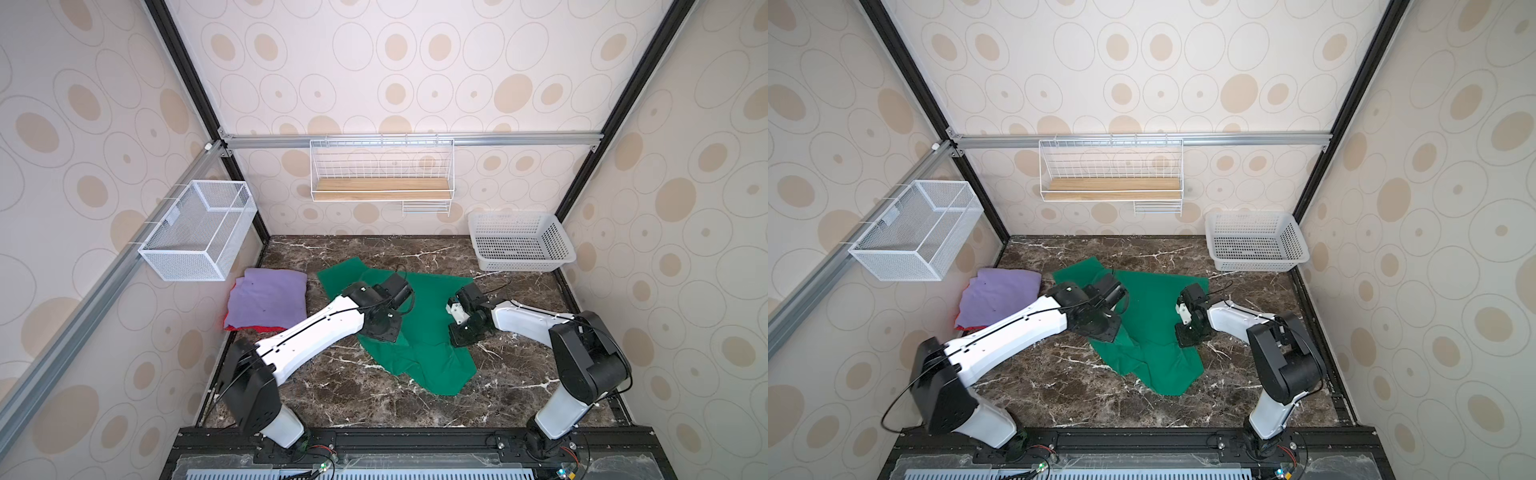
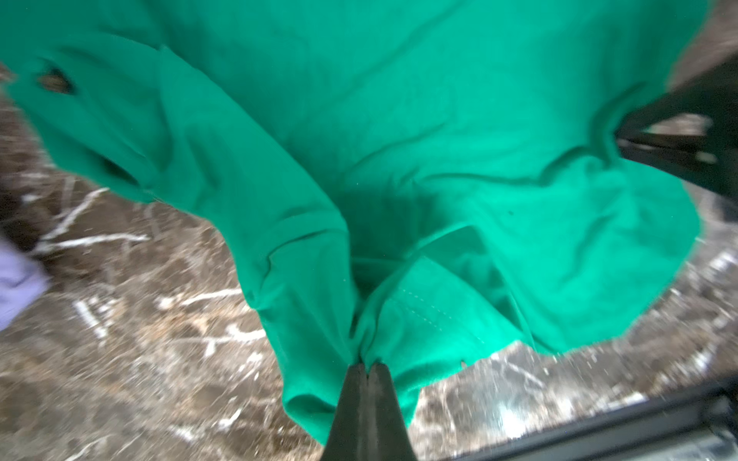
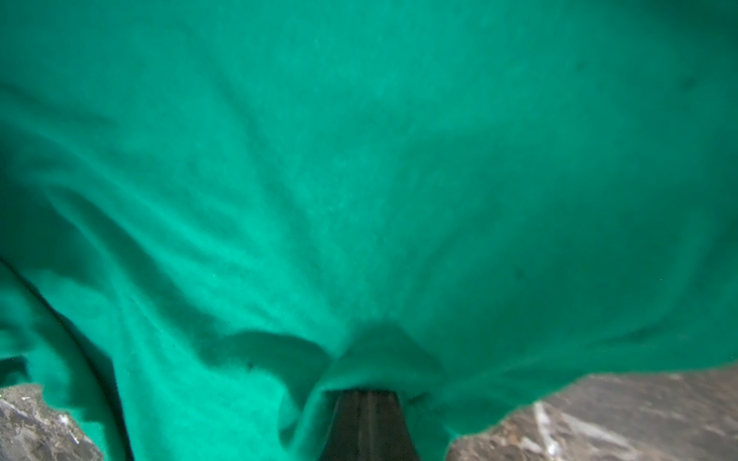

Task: Fold and stack t-shirts
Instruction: Smooth out the T-shirt at the center of the board.

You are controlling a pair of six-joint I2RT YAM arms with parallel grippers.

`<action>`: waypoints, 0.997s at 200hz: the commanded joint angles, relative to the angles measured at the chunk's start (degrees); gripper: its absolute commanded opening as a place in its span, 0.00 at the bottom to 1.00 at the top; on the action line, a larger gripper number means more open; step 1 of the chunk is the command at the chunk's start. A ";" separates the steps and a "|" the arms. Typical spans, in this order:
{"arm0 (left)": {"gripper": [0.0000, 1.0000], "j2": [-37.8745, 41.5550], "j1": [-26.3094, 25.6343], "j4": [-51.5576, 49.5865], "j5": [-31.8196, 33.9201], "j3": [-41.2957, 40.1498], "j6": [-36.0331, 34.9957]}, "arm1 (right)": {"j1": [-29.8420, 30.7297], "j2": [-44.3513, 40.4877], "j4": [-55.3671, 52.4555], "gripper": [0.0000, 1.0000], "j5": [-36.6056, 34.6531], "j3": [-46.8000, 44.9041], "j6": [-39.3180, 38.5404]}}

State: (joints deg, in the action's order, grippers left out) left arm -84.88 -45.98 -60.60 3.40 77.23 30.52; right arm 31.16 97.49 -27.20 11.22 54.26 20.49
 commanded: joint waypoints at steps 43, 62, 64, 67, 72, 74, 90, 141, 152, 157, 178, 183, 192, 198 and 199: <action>0.00 17.96 -1.30 -21.61 1.93 -10.34 6.30 | 0.77 3.46 -4.37 0.05 -2.85 -3.29 -0.20; 0.00 25.33 -1.44 -23.15 -1.20 -13.61 10.06 | 0.82 2.62 -5.08 0.06 -3.03 -3.28 0.03; 0.00 26.00 -1.41 -23.16 -1.66 -14.04 10.41 | 0.83 2.55 -5.11 0.06 -3.02 -3.28 0.06; 0.00 27.13 -1.46 -23.20 -2.57 -14.65 10.90 | 0.81 2.38 -5.13 0.06 -3.10 -3.25 0.07; 0.00 28.84 -1.50 -23.00 -4.19 -15.78 11.64 | 0.78 2.28 -5.36 0.06 -3.18 -3.13 0.08; 0.00 29.61 -1.56 -22.99 -4.96 -16.12 11.86 | 0.82 2.22 -5.44 0.06 -3.10 -3.16 0.08; 0.00 34.91 -1.70 -23.12 -9.80 -19.01 14.20 | 0.83 1.85 -6.47 0.06 -3.76 -2.99 0.50; 0.93 45.93 -1.92 -26.77 -13.06 -22.27 17.73 | 0.81 -1.91 -5.96 0.08 -6.98 -5.30 4.37; 0.99 44.11 -1.91 -28.75 -8.81 -20.91 17.41 | 0.83 -3.14 -6.10 0.09 -7.72 -5.48 5.05; 0.99 42.76 -1.92 -29.59 -6.47 -19.99 17.05 | 0.82 -3.64 -6.36 0.09 -7.99 -5.41 5.17; 0.99 34.82 -1.76 -31.45 5.42 -16.03 16.53 | 0.83 -5.84 -8.36 0.09 -8.37 -3.25 4.71; 0.99 32.96 -1.77 -30.51 7.42 -15.59 16.51 | 0.90 -6.24 -9.23 0.09 -8.37 -2.11 4.42; 0.99 29.90 -1.58 -26.96 8.83 -15.62 15.73 | 0.99 -6.66 -10.29 0.09 -8.38 -0.02 3.68; 0.99 27.94 -1.29 -24.14 9.45 -15.77 15.17 | 1.16 -6.78 -11.42 0.08 -8.60 1.80 3.12; 0.99 27.50 -1.15 -23.74 9.57 -15.87 15.04 | 1.17 -6.74 -11.54 0.08 -8.64 2.11 3.05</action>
State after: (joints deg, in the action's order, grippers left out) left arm -50.70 -47.42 -89.19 2.72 59.72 46.68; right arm 31.75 92.60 -32.71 4.56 51.53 24.43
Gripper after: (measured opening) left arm 0.988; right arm 0.086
